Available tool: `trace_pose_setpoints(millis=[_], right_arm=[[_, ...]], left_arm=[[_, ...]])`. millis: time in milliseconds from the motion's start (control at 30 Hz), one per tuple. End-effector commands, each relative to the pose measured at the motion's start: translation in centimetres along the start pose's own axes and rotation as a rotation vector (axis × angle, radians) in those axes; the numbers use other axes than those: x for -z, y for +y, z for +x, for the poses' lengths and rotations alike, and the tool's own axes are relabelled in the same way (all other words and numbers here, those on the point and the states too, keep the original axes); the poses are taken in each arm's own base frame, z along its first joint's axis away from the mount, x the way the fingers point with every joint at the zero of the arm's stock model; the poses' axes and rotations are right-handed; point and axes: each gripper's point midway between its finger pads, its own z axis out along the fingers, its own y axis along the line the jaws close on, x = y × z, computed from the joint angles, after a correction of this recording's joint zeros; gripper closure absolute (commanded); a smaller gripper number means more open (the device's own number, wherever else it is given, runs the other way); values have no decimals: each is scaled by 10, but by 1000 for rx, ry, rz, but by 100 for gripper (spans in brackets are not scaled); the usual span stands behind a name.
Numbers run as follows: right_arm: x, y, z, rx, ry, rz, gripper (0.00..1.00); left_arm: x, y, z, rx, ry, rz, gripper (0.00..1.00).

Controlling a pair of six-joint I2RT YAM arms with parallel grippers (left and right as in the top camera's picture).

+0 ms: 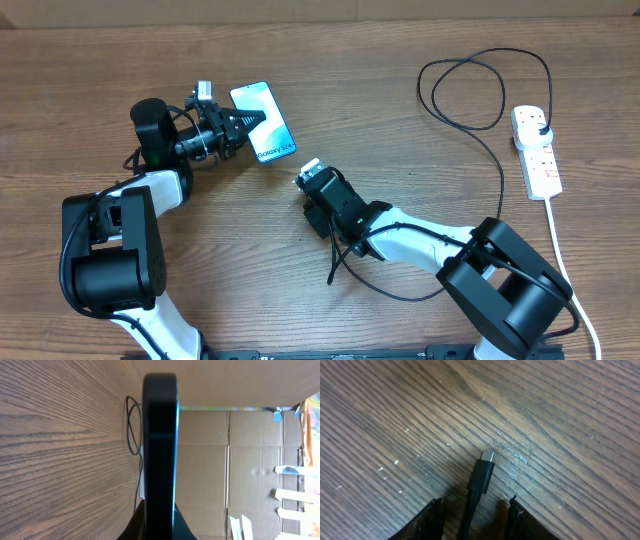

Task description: Plug charger to phone and switch on socket

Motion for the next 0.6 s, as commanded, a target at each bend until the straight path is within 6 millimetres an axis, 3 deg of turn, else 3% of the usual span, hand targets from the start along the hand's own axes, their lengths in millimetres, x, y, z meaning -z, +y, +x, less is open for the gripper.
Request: trace_pose_setpoints(millis=[0, 267, 367, 433, 567], right_arm=[[-3, 0, -6, 8, -18, 16, 62], [-15, 0, 3, 14, 2, 19, 73], [-20, 1, 7, 16, 12, 20, 83], [-22, 0, 9, 15, 18, 21, 96], [-19, -1, 11, -44, 37, 24, 97]], left_arm=[[2, -4, -2, -31, -4, 5, 96], [2, -4, -2, -31, -3, 5, 96], [2, -4, -1, -31, 0, 6, 96], [2, -4, -1, -31, 0, 6, 96], [2, -4, 0, -31, 6, 8, 96]])
